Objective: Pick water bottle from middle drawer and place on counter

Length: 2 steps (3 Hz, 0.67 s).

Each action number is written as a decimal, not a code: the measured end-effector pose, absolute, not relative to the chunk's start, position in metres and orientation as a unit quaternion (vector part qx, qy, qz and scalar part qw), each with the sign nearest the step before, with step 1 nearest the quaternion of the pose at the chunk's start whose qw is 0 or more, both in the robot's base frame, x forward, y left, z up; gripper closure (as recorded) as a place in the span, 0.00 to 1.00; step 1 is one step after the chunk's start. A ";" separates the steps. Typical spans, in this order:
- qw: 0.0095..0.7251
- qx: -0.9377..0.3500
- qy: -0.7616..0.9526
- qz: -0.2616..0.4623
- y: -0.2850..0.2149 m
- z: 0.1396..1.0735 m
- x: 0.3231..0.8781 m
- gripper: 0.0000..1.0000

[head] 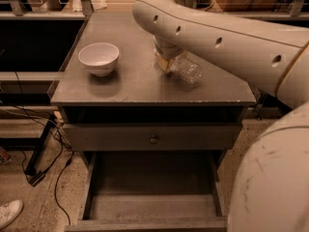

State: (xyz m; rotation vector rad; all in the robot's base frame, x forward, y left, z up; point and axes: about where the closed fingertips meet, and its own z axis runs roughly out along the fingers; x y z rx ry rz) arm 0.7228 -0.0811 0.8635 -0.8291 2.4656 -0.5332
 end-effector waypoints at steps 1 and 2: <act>0.241 -0.303 0.901 -0.195 -0.081 0.864 0.723 0.00; 0.241 -0.303 0.901 -0.195 -0.081 0.863 0.723 0.00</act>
Offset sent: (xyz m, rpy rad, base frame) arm 0.0000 0.0000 0.0000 0.0000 0.0000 0.0000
